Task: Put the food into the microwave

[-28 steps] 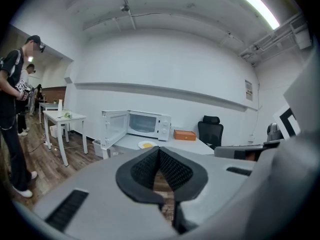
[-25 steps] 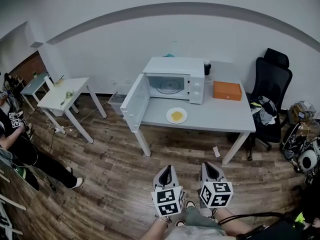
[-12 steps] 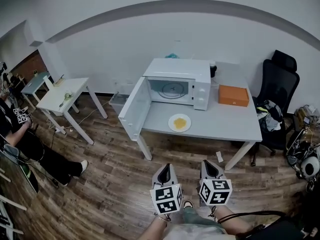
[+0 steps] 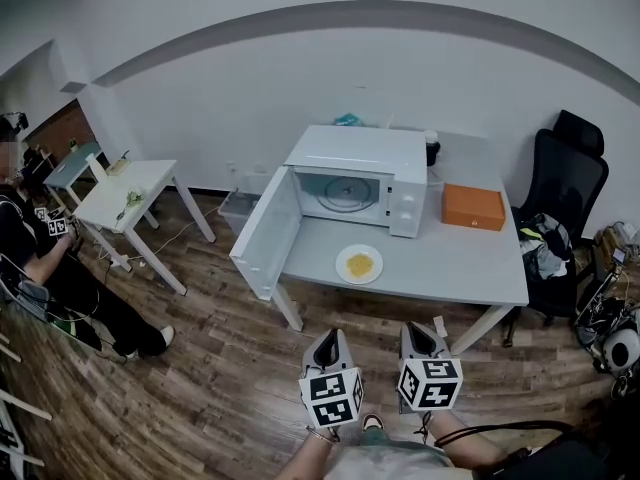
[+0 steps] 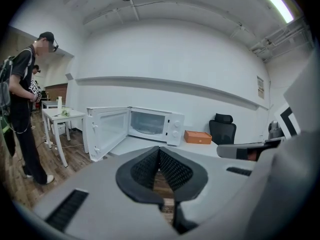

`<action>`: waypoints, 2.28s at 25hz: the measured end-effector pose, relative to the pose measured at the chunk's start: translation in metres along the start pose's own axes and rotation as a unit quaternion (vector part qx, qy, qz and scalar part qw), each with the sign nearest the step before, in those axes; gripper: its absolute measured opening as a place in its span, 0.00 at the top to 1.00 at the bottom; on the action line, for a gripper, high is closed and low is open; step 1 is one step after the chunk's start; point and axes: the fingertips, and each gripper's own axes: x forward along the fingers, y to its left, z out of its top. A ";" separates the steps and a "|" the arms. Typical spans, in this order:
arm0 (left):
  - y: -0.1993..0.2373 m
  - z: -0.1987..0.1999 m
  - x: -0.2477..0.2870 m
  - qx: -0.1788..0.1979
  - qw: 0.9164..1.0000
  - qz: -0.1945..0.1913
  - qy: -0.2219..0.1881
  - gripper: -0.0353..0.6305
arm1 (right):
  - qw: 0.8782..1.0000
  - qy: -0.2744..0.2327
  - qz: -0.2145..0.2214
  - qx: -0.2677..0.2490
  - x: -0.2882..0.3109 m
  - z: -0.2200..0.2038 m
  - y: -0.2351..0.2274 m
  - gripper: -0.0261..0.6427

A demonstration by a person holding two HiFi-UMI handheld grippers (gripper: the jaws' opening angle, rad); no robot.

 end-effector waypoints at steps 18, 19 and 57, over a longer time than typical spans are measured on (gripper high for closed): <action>0.002 0.014 0.085 -0.001 0.999 0.033 0.015 0.95 | 0.999 0.014 0.038 0.009 0.082 0.025 -0.040 0.94; 0.004 0.014 0.089 -0.001 0.999 0.034 0.017 0.95 | 0.999 0.015 0.040 0.011 0.085 0.025 -0.041 0.94; 0.110 0.093 0.286 0.008 1.000 -0.016 0.017 0.95 | 0.999 0.030 -0.007 0.031 0.296 0.090 -0.023 0.94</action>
